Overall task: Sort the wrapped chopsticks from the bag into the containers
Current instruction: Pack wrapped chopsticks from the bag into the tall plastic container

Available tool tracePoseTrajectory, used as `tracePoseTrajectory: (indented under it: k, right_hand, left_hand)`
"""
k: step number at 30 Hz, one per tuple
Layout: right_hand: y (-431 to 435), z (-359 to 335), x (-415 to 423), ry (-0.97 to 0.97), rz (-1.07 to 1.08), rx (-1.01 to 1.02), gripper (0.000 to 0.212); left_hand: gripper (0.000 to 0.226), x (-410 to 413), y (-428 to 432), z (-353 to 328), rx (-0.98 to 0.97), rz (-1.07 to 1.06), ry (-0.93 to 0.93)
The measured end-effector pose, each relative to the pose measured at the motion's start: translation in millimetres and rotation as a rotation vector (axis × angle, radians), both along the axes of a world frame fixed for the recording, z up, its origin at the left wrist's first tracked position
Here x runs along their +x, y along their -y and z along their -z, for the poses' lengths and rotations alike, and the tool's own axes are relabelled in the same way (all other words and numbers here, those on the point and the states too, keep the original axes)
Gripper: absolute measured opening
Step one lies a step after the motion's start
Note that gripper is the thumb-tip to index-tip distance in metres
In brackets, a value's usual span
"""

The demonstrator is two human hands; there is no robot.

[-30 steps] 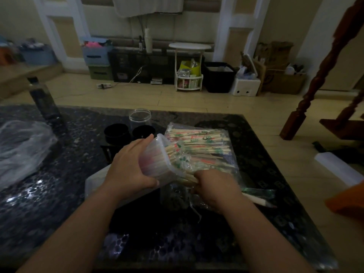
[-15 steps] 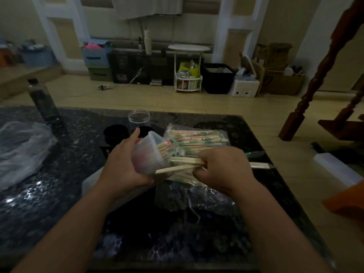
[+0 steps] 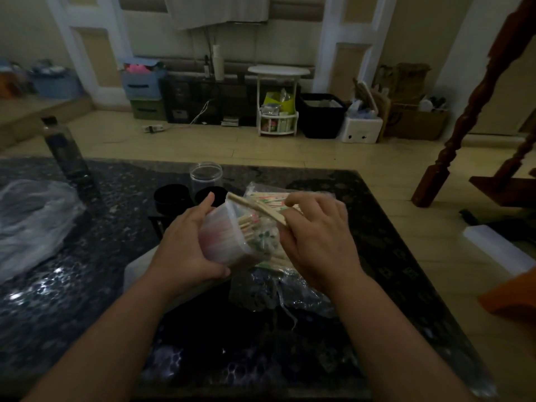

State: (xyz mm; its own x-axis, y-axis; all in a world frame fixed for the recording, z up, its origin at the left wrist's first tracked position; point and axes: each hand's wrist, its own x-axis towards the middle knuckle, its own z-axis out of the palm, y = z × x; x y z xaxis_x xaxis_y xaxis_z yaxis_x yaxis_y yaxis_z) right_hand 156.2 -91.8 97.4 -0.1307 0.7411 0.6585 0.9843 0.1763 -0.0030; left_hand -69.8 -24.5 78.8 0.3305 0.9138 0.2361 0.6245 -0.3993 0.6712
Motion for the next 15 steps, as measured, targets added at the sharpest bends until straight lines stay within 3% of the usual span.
tracePoseTrajectory:
  k: [5,11,15]
  right_hand:
    - [-0.1,-2.1,-1.7,-0.152,-0.037,0.041,0.022]
    - [-3.9,-1.4,-9.8,-0.813,-0.151,0.159,0.006]
    - [0.7,-11.7,-19.5,-1.326,-0.301,0.064,0.010]
  left_hand:
    - [0.133,-1.5,0.2,2.0,0.009,0.029,-0.001]
    - [0.132,0.0,2.5,1.1,0.022,0.039,-0.007]
    - [0.132,-0.1,1.0,1.4,0.033,0.036,-0.016]
